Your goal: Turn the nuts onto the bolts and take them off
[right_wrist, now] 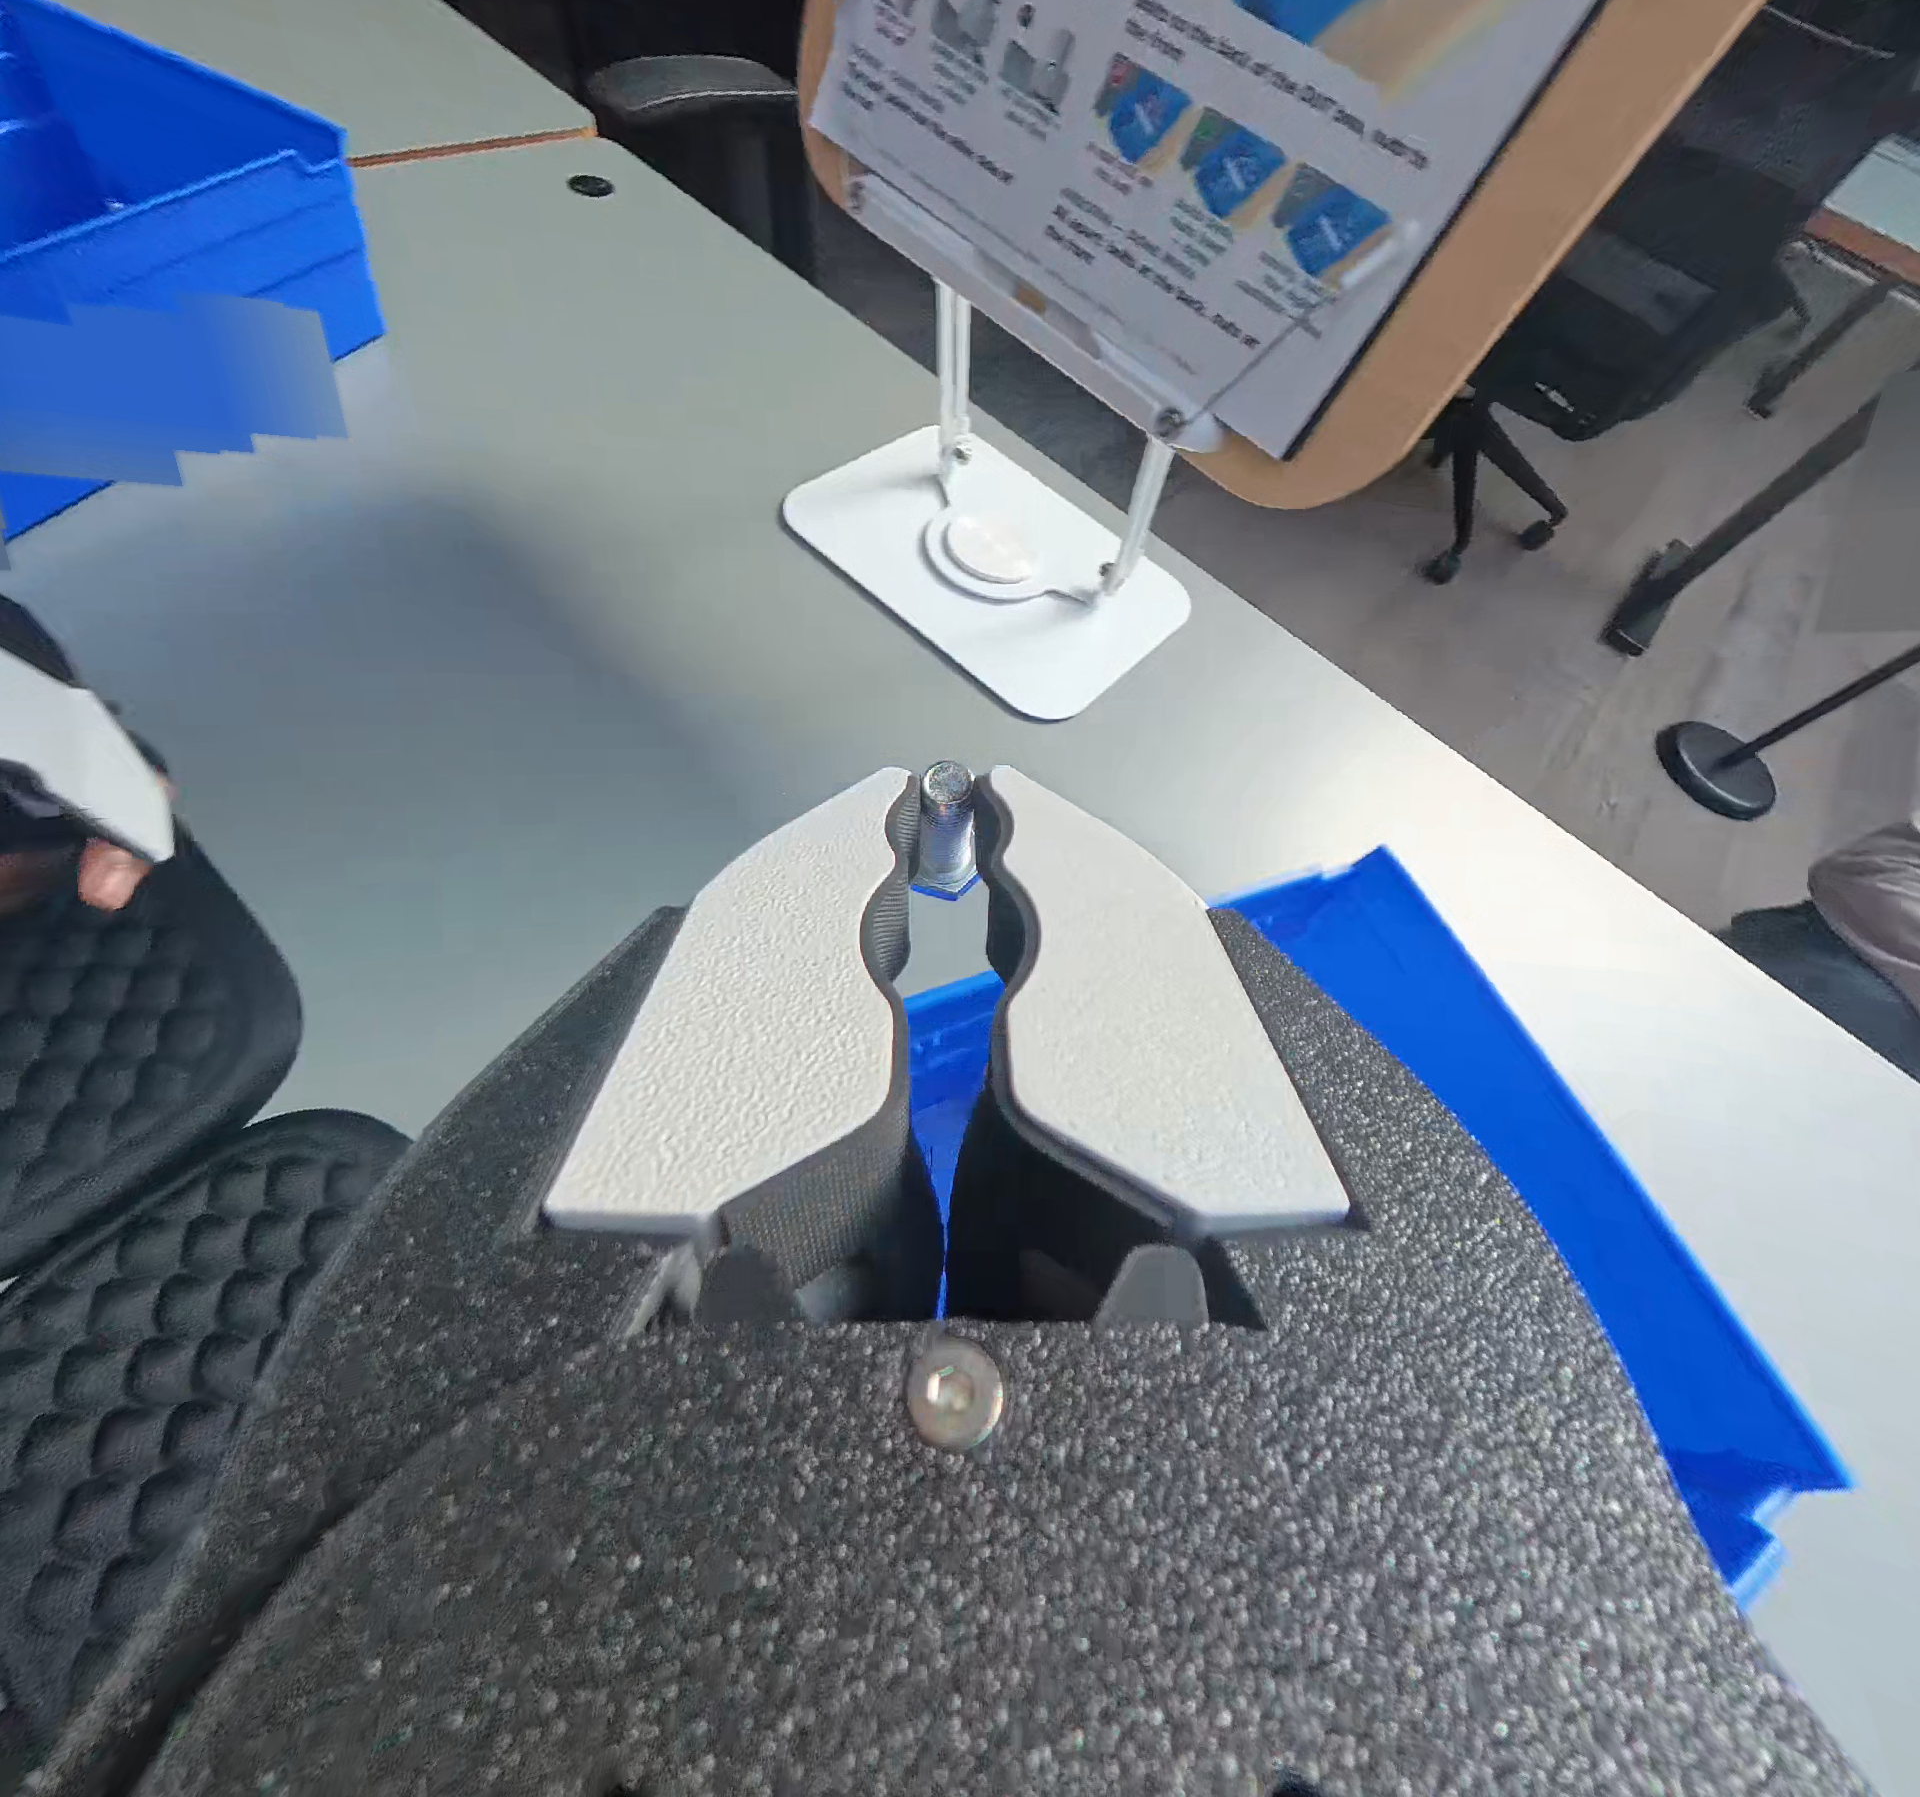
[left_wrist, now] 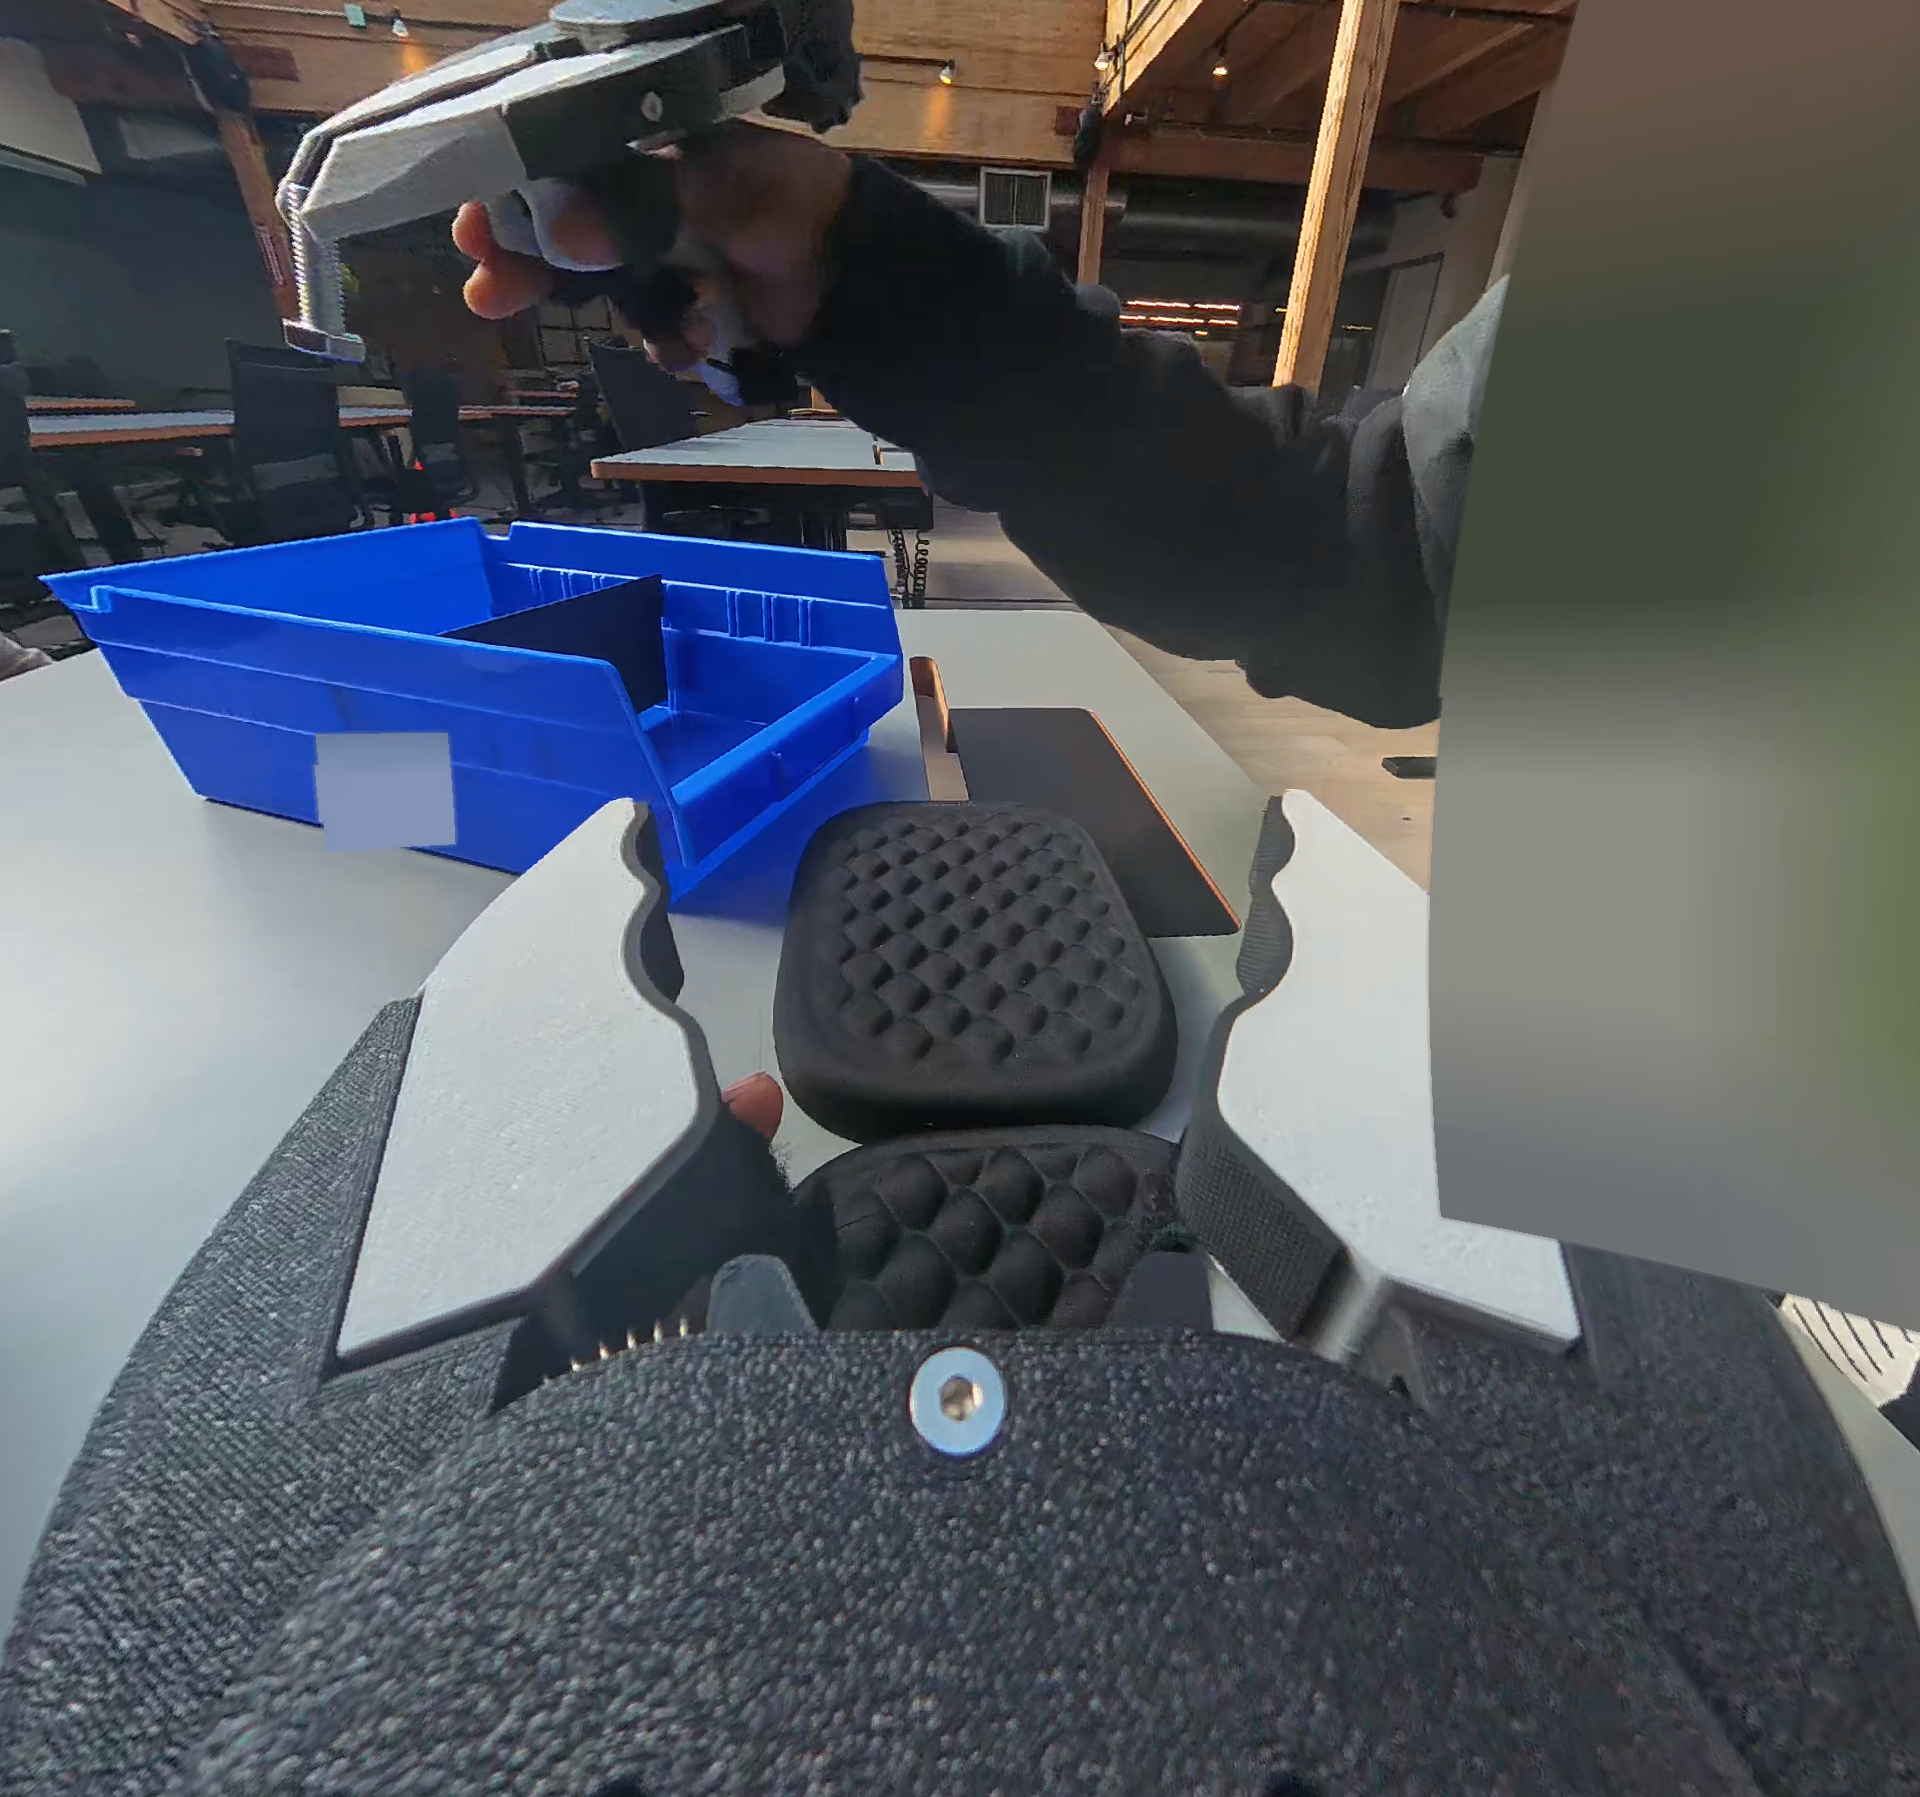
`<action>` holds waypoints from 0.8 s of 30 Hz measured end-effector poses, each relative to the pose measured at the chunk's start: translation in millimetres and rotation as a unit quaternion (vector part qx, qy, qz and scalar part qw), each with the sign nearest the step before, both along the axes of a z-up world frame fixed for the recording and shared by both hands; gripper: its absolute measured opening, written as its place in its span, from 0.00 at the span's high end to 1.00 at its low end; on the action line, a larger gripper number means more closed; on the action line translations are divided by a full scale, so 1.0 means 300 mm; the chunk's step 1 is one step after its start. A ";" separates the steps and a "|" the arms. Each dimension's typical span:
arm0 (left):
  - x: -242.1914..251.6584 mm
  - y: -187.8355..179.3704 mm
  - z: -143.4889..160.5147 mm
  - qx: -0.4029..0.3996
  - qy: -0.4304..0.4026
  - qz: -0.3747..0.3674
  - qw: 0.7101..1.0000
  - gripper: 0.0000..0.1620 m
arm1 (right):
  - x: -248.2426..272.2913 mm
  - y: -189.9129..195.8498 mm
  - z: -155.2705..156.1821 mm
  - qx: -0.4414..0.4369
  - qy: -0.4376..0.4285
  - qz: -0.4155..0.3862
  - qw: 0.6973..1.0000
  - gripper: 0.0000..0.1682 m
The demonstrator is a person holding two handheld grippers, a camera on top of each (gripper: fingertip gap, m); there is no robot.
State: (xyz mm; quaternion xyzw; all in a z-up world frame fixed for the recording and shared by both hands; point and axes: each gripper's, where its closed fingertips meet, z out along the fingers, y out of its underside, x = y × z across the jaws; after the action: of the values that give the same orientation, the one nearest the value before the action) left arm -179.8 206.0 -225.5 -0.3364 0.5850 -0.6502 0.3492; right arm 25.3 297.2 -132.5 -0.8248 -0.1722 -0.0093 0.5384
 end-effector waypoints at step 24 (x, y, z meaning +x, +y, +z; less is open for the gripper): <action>0.006 -0.003 -0.001 0.016 -0.003 0.016 1.000 0.37 | 0.504 0.236 -0.549 -0.233 0.046 -0.109 0.965 0.94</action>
State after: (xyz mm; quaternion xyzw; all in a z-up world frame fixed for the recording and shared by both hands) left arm -178.0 205.2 -225.7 -0.3380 0.5890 -0.6359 0.3666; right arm 176.3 368.1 -297.2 -0.9407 -0.0535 0.0106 0.3348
